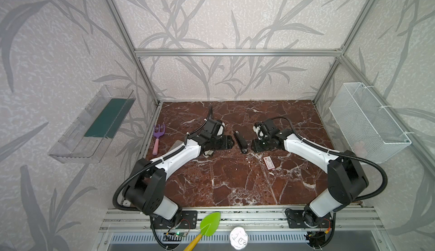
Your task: Load the staples into the stapler
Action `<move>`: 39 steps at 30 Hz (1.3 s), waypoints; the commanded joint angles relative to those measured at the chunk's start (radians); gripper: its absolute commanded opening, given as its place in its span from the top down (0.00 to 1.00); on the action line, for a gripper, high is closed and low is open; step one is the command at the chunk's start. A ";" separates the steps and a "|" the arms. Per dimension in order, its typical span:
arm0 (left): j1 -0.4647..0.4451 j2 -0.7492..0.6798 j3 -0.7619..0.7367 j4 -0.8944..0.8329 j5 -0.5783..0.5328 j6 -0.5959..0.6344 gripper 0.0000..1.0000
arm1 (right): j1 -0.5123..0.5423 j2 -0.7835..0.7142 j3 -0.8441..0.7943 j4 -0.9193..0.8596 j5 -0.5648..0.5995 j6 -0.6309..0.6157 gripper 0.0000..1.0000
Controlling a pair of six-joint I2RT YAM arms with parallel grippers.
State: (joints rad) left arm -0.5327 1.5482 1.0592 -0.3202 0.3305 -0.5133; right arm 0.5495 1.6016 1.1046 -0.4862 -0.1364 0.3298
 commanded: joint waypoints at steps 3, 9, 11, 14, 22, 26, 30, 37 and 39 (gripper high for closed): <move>-0.033 0.156 0.249 -0.286 -0.026 0.183 0.21 | -0.048 -0.089 -0.093 0.069 -0.057 0.035 0.50; -0.065 0.323 0.466 -0.422 -0.035 0.049 0.20 | -0.070 -0.126 -0.161 0.094 -0.045 0.065 0.50; -0.093 0.366 0.514 -0.439 -0.061 0.000 0.20 | -0.070 -0.133 -0.180 0.116 -0.046 0.079 0.50; -0.132 0.426 0.597 -0.487 -0.112 -0.051 0.20 | -0.070 -0.135 -0.207 0.142 -0.039 0.096 0.50; -0.195 0.510 0.684 -0.549 -0.222 -0.120 0.22 | -0.072 -0.131 -0.257 0.195 -0.045 0.117 0.50; -0.206 0.548 0.740 -0.615 -0.244 -0.122 0.25 | -0.074 -0.128 -0.268 0.210 -0.046 0.124 0.50; -0.208 0.573 0.754 -0.597 -0.254 -0.144 0.25 | -0.074 -0.130 -0.280 0.228 -0.051 0.135 0.50; -0.208 0.658 0.857 -0.605 -0.247 -0.172 0.29 | -0.073 -0.138 -0.310 0.246 -0.043 0.152 0.51; -0.210 0.680 0.884 -0.610 -0.247 -0.172 0.30 | -0.073 -0.140 -0.322 0.253 -0.039 0.156 0.51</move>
State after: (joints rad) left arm -0.7380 2.2044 1.8957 -0.8890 0.0986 -0.6598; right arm 0.4793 1.4895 0.8013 -0.2493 -0.1810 0.4709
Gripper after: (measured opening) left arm 0.705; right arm 0.493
